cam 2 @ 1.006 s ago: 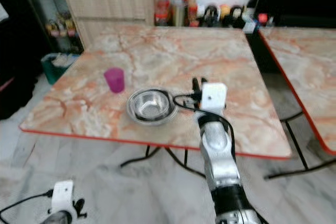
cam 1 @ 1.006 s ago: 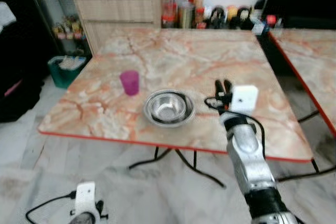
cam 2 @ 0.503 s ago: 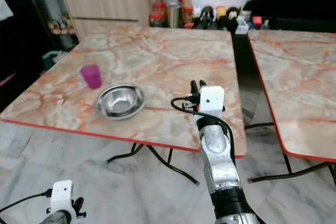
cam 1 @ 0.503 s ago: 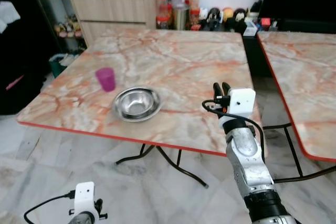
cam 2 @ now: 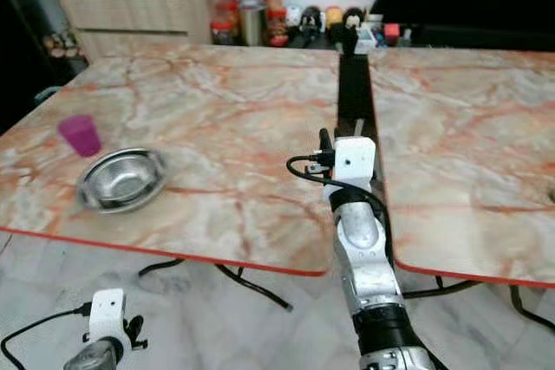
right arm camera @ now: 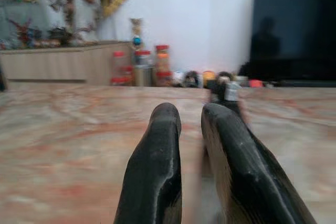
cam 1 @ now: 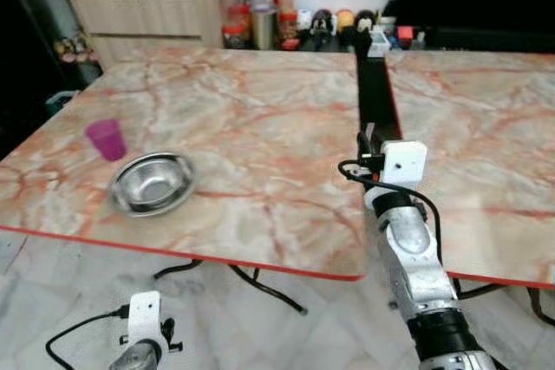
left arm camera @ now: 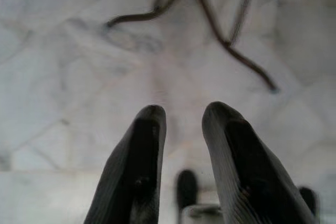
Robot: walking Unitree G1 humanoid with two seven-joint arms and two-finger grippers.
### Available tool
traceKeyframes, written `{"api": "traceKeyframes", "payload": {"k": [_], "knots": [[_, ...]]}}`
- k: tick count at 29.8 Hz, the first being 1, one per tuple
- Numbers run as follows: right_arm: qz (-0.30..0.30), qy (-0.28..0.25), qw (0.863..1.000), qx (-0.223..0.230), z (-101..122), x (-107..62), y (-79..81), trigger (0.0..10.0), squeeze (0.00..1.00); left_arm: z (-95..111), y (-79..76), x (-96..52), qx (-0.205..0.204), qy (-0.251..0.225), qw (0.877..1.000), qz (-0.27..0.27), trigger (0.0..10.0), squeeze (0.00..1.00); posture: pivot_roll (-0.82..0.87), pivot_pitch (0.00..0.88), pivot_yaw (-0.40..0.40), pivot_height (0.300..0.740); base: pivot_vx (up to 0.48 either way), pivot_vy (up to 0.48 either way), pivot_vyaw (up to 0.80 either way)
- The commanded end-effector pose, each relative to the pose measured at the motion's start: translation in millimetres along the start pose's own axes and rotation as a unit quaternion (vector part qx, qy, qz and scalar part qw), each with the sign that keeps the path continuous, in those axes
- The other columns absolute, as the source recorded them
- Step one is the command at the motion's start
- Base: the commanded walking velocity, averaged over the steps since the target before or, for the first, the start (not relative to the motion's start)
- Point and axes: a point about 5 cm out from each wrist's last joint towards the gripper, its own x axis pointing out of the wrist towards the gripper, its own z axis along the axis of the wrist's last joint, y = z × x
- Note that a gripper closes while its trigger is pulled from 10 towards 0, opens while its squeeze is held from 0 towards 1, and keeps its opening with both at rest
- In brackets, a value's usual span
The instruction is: Setting the table
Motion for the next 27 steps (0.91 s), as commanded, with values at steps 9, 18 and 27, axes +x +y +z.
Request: {"api": "traceKeyframes", "payload": {"k": [9, 18, 27], "knots": [[-0.02, 0.01, 1.0, -0.005, 1.7, 0.1, -5.4, 10.0, 0.0, -0.5, 2.5, -0.1, -0.005, 0.003, 1.0, 0.002, 10.0, 0.0, -0.07, 0.0, 0.054, 0.74, 0.0, -0.405, -0.35], [-0.024, 0.011, 1.0, -0.002, 3.9, 1.9, -4.0, 10.0, 0.0, 1.2, 0.3, 0.7, -0.006, 0.003, 1.0, 0.001, 10.0, 0.0, -0.07, 0.007, 0.049, 0.74, 0.0, -0.406, 0.0], [-0.032, 0.011, 0.999, -0.004, 6.9, 5.2, -5.0, 10.0, 0.0, 0.8, 0.7, 0.7, -0.011, 0.004, 1.0, 0.009, 10.0, 0.0, -0.06, 0.028, 0.05, 0.74, 0.0, -0.217, 0.0]]}}
